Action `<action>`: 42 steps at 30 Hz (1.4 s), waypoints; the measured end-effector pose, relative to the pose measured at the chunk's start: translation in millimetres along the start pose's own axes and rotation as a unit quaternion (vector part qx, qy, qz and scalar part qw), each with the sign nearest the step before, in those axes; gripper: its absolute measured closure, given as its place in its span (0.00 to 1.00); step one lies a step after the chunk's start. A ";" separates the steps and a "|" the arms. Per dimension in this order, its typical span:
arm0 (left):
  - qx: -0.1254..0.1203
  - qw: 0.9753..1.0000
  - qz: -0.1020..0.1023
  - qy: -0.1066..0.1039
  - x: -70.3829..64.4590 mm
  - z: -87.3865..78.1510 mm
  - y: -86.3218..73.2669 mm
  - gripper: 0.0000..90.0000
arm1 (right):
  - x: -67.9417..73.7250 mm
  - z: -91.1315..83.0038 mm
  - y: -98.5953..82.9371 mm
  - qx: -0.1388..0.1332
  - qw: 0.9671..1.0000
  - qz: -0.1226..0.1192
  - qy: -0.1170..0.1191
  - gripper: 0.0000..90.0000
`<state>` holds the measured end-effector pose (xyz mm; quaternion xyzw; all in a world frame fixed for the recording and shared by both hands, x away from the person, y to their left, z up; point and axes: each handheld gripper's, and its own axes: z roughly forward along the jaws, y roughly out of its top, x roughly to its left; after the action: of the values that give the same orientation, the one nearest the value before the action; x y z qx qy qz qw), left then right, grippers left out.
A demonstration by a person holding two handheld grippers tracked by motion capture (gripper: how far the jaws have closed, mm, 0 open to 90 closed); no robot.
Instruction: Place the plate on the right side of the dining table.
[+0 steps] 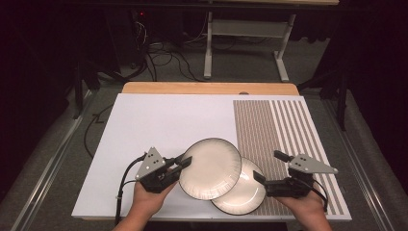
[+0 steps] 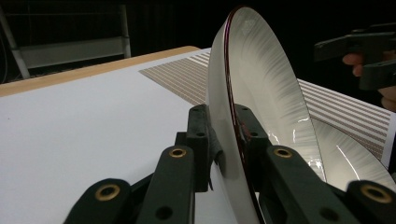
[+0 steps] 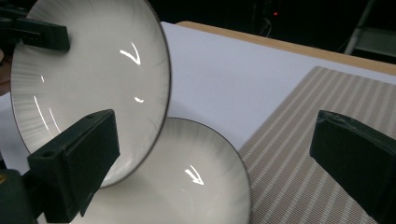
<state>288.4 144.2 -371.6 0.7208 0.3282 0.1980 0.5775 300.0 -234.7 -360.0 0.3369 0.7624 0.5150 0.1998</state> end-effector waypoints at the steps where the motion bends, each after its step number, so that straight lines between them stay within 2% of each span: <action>1: -0.001 1.000 0.003 -0.001 -0.5 -0.4 0.1 0.88 | 1.6 4.3 1.4 0.004 1.000 0.000 0.005 0.04; 2: -0.001 1.000 0.004 -0.001 -0.7 -0.5 0.2 0.88 | 5.5 13.4 4.2 0.009 1.000 0.002 0.018 0.04; 5: -0.002 1.000 0.004 -0.001 -0.6 -0.6 0.0 0.88 | 13.9 31.4 7.6 0.030 0.999 -0.005 0.034 0.07; 9: -0.002 1.000 0.003 -0.003 0.0 -0.5 -0.3 0.88 | 22.0 47.8 8.0 0.050 0.997 -0.001 0.052 0.12; 10: -0.003 1.000 0.004 -0.003 0.0 -0.6 -0.3 0.88 | 22.9 51.8 6.0 0.055 0.997 0.008 0.059 0.18; 15: -0.003 1.000 0.004 -0.004 0.2 -0.4 -0.3 0.88 | 22.9 58.3 -0.8 0.072 0.995 0.021 0.060 0.25; 18: -0.003 1.000 0.003 -0.004 0.3 -0.4 -0.4 0.88 | 22.6 61.0 -5.9 0.084 0.993 0.035 0.070 0.38; 20: -0.003 1.000 0.004 -0.003 0.0 -0.6 -0.5 0.88 | 23.2 59.9 -7.5 0.086 0.993 0.037 0.077 0.52; 22: -0.003 1.000 0.005 -0.003 -0.1 -1.1 -0.7 0.88 | 23.4 59.4 -7.9 0.086 0.991 0.050 0.087 0.56; 25: -0.004 1.000 0.004 -0.003 -0.1 -0.7 -0.7 0.88 | 24.7 60.1 -9.0 0.090 0.991 0.051 0.082 0.64; 28: -0.004 1.000 0.002 -0.005 0.0 -0.7 -0.9 0.88 | 23.8 61.8 -9.4 0.098 0.990 0.056 0.090 0.74; 34: -0.002 1.000 -0.003 -0.006 1.4 0.2 -1.3 0.88 | 22.3 64.2 -10.8 0.102 0.987 0.066 0.102 0.82; 36: -0.001 1.000 -0.006 -0.009 2.4 1.0 -0.9 0.88 | 19.5 64.3 -11.3 0.106 0.984 0.085 0.111 0.84; 42: 0.007 1.000 -0.017 -0.011 2.8 1.3 0.7 0.88 | 13.8 64.1 -12.1 0.107 0.979 0.117 0.127 0.89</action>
<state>291.5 145.2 -371.5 0.7212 0.3353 0.1779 0.5795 328.5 -185.9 -395.5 0.3753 0.7876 0.4887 0.0020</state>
